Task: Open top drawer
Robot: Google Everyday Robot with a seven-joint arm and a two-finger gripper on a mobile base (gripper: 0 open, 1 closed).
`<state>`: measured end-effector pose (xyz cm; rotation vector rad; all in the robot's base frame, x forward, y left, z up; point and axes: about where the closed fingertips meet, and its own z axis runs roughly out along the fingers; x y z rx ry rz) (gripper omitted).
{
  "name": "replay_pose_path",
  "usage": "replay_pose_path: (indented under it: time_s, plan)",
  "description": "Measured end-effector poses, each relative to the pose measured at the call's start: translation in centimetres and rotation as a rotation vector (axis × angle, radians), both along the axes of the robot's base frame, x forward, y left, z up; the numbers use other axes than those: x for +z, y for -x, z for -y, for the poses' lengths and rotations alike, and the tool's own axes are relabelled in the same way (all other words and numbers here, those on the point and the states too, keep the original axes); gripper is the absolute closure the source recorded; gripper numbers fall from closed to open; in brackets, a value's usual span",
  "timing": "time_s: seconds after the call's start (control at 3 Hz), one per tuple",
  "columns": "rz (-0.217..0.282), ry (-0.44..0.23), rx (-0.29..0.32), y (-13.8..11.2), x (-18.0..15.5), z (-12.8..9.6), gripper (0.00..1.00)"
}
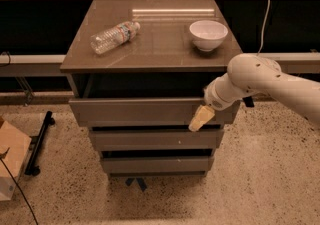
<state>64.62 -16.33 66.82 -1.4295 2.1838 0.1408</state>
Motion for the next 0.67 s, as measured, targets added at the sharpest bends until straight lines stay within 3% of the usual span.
replay_pose_path:
  time_s: [0.33,0.67]
  plan:
    - [-0.022,0.014,0.008,0.76,-0.62,0.48,0.0]
    - [-0.061,0.023,0.03,1.4,-1.47,0.65,0.26]
